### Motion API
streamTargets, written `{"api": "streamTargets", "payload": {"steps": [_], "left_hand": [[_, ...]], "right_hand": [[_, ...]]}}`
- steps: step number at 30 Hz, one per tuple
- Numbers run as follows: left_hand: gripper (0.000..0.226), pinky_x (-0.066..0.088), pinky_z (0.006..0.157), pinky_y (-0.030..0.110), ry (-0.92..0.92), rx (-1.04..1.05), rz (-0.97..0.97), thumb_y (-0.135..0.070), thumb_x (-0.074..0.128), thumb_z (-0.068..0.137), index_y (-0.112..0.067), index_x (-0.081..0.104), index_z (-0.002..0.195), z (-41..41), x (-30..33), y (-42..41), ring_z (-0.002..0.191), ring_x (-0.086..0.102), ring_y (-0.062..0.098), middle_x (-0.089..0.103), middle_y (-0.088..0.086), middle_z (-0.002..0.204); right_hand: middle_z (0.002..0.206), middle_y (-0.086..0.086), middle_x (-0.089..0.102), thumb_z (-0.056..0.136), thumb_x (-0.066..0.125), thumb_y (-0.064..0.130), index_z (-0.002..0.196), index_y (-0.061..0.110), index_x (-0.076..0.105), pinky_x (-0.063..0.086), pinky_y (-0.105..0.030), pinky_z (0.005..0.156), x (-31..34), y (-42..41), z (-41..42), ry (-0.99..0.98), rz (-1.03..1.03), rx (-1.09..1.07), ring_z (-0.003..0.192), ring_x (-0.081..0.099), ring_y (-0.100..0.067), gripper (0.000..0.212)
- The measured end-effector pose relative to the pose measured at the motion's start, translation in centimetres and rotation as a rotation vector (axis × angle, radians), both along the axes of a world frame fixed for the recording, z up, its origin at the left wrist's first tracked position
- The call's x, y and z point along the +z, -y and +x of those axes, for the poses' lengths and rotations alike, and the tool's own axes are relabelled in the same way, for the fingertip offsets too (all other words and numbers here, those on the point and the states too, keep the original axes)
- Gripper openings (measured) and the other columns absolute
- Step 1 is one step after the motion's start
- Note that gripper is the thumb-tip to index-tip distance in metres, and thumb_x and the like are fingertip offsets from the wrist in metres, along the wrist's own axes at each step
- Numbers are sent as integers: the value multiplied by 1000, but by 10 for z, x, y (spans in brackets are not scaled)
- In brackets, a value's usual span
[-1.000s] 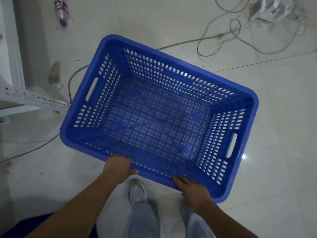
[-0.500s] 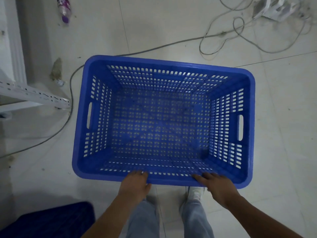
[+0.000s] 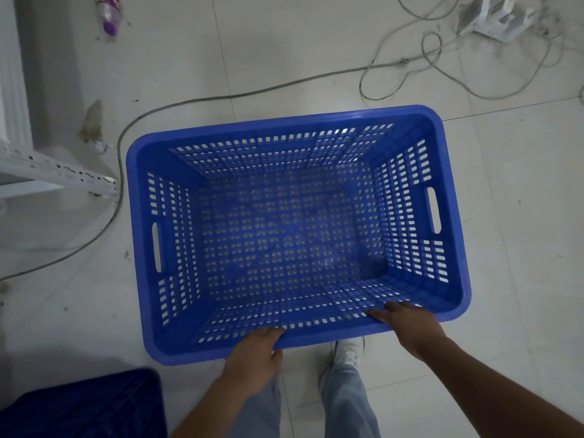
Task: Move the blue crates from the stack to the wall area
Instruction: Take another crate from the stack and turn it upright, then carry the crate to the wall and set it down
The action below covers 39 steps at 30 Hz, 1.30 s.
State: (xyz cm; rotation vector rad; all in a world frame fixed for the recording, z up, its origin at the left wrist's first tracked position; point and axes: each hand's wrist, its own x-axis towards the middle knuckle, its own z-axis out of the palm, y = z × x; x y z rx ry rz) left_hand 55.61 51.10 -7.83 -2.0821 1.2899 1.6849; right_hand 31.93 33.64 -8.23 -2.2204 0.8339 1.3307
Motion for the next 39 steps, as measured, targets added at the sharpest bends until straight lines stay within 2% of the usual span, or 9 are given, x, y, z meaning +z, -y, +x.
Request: {"api": "streamTargets", "payload": {"steps": [9, 13, 16, 19, 22, 24, 27, 33, 39], "left_hand": [[48, 33, 111, 30, -36, -290, 66, -31, 41, 97, -29, 37, 145, 29, -7, 11, 132, 43, 16, 44, -3, 148], [47, 37, 107, 28, 15, -309, 30, -31, 40, 98, -28, 38, 145, 48, 0, 23, 130, 46, 17, 45, -1, 147], [53, 43, 104, 34, 240, -26, -161, -21, 46, 95, -22, 33, 147, 92, 8, 41, 128, 50, 21, 45, 3, 146], [53, 48, 91, 45, 576, 240, -384, -7, 58, 85, -9, 42, 136, 142, 18, 53, 115, 55, 34, 53, 16, 132], [79, 33, 105, 55, 782, 291, -208, -13, 64, 81, -2, 22, 147, 183, 17, 49, 136, 31, 41, 28, 24, 150], [88, 36, 105, 57, 653, 570, -22, -19, 68, 81, -4, 13, 149, 200, 5, 43, 134, 34, 43, 29, 25, 149], [75, 46, 97, 56, 300, 1067, 156, -22, 70, 84, -2, 29, 144, 204, -5, 39, 118, 53, 44, 48, 23, 139], [63, 46, 96, 53, 254, 1263, 96, -25, 66, 86, -4, 40, 139, 199, -3, 45, 115, 56, 39, 52, 19, 137], [53, 40, 104, 48, 205, 1468, 72, -23, 59, 91, -5, 44, 138, 191, 27, 45, 128, 49, 34, 50, 13, 142]], "right_hand": [[145, 0, 40, 94, 48, 8, 147, 37, 24, 38, -36, 106, -8, -4, -2, -52, -15, -4, 132, 42, -26, 65], [146, -1, 42, 93, 53, 25, 144, 34, 34, 40, -37, 106, -8, 17, 11, -106, 191, -133, 132, 43, -24, 55], [142, -4, 51, 95, 53, 28, 137, 22, 49, 41, -32, 100, -3, 53, 29, 39, 178, -388, 125, 51, -23, 43], [130, -13, 56, 95, 48, 14, 125, 11, 58, 46, -37, 85, 6, 95, 44, 332, -234, -655, 110, 57, -33, 32], [128, -19, 50, 89, 46, 5, 122, 3, 52, 45, -44, 82, 15, 129, 49, 422, -577, -850, 111, 52, -38, 33], [135, -20, 40, 86, 50, 4, 129, -1, 42, 42, -49, 90, 13, 143, 46, 355, -679, -971, 121, 41, -38, 44], [145, -20, 29, 83, 63, 15, 140, 0, 26, 38, -52, 103, 1, 153, 37, 158, -589, -1256, 131, 32, -39, 70], [136, -23, 42, 82, 68, 29, 139, 3, 30, 43, -54, 100, -11, 159, 22, 173, -406, -1474, 121, 46, -43, 73], [107, -20, 53, 81, 65, 19, 131, -4, 43, 51, -52, 91, 9, 152, 7, 191, -352, -1606, 104, 58, -43, 59]]}}
